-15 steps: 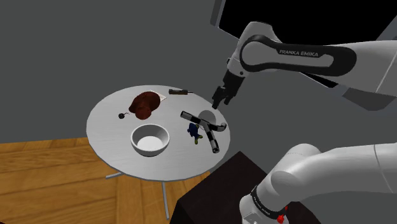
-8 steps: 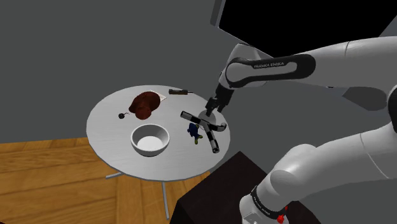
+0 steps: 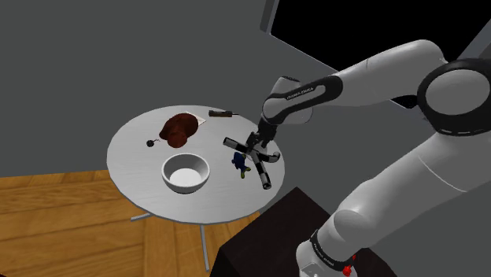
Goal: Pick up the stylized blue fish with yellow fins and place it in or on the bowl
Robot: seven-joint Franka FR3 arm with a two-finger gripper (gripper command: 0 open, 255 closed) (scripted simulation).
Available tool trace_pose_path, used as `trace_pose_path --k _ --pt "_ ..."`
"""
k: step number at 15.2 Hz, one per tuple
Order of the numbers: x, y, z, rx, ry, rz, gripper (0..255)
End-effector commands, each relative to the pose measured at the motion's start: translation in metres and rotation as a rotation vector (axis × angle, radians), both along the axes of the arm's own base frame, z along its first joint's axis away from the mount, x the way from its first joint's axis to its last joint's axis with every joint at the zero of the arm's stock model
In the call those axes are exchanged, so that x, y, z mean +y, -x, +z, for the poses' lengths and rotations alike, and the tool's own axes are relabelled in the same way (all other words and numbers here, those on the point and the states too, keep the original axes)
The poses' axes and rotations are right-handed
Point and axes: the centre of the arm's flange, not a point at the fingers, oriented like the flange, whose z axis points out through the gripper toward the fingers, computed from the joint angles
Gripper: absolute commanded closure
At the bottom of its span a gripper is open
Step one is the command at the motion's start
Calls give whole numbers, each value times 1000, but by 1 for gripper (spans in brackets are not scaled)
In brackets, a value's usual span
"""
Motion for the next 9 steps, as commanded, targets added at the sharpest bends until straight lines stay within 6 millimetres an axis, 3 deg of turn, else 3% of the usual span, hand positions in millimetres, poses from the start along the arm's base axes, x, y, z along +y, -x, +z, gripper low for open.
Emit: trace_pose_path --k 1,9 --pt "-12 -10 -23 -3 1 -14 0" --pt "-48 -47 -115 -7 -1 -69 0"
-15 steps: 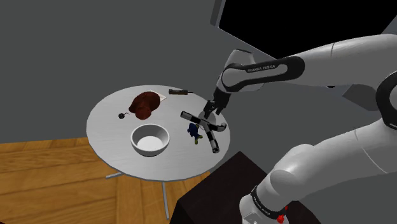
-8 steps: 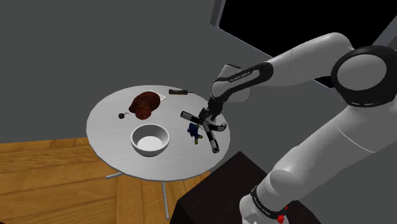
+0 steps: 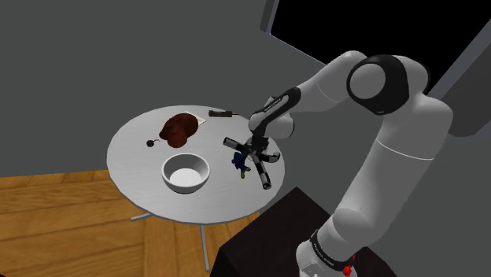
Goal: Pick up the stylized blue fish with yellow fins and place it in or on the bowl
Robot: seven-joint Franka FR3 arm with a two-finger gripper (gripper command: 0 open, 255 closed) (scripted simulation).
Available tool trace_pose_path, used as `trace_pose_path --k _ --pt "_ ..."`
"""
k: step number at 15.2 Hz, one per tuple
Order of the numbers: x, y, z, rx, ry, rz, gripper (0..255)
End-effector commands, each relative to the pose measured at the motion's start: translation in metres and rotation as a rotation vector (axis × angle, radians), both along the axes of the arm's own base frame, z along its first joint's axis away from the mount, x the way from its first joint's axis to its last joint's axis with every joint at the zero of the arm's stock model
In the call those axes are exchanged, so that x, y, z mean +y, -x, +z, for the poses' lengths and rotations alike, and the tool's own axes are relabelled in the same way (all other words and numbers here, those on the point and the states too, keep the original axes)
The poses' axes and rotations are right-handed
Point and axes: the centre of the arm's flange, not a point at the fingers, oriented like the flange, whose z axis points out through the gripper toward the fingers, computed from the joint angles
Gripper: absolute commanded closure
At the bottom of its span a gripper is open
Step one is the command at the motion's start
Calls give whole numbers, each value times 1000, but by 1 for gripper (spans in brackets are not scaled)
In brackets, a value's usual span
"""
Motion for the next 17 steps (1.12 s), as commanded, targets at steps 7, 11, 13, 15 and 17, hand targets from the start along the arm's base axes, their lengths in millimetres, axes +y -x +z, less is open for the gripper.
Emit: trace_pose_path --k 7,11,13,15,17 --pt "-26 -28 -73 -4 -1 -40 0" --pt "-25 -29 -94 -4 -1 -40 0" --pt "-24 -30 -102 -4 -1 -40 0" --pt "-24 -30 -102 -4 -1 -40 0" --pt "-24 -30 -102 -4 -1 -40 0"
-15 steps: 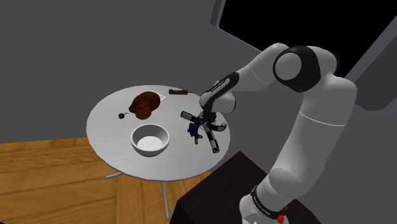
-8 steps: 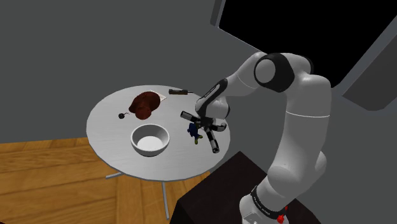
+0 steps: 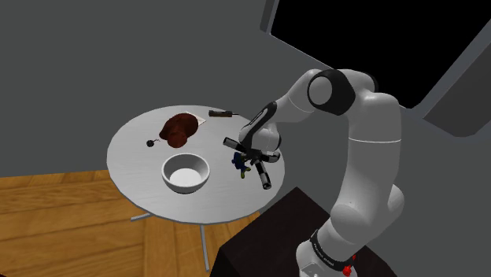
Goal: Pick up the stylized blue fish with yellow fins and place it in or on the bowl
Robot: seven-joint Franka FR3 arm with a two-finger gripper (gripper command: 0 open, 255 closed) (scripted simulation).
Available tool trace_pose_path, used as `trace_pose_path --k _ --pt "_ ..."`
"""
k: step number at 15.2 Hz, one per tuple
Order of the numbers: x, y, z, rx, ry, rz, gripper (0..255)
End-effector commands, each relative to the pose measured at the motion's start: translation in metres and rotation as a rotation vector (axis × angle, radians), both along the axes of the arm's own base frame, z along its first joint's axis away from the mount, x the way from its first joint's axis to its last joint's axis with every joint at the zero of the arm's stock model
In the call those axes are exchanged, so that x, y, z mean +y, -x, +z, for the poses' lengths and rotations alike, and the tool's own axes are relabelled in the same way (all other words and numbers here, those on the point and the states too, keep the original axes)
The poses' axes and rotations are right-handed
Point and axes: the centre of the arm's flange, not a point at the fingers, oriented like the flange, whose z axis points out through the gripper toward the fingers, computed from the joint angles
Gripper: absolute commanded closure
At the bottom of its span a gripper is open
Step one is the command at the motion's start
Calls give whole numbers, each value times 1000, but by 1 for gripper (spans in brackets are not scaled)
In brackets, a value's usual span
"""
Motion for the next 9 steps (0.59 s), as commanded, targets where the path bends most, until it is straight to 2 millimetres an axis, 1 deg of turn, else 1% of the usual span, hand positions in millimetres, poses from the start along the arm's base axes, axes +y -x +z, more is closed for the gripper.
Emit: trace_pose_path --k 1,3,4,9 --pt "0 0 0 0 0 0 0" --pt "0 0 0 0 0 0 0" --pt "0 0 0 0 0 0 255" --pt "0 0 0 0 0 0 255"
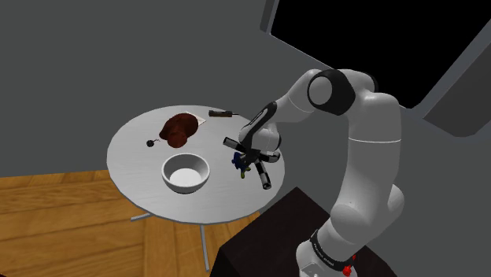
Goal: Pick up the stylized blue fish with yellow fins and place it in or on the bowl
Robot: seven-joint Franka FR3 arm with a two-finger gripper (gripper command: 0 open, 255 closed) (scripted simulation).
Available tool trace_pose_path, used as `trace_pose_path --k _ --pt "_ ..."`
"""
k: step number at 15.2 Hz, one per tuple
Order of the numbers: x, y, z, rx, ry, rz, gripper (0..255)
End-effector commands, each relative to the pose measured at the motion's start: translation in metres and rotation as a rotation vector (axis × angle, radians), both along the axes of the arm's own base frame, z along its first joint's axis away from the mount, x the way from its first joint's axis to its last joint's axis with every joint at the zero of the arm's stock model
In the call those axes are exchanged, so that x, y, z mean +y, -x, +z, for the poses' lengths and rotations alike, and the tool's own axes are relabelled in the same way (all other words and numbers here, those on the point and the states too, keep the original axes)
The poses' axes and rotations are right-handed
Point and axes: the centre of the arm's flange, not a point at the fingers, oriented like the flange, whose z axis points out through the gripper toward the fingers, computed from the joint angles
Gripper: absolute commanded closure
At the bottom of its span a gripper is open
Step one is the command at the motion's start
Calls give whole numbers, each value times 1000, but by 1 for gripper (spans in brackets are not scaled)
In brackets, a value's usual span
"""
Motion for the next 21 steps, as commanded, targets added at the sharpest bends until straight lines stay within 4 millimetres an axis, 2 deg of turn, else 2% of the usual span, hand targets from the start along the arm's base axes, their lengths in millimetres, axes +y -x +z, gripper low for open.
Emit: trace_pose_path --k 1,4,21 --pt "0 0 0 0 0 0 255" --pt "0 0 0 0 0 0 255" --pt "0 0 90 0 0 0 255"
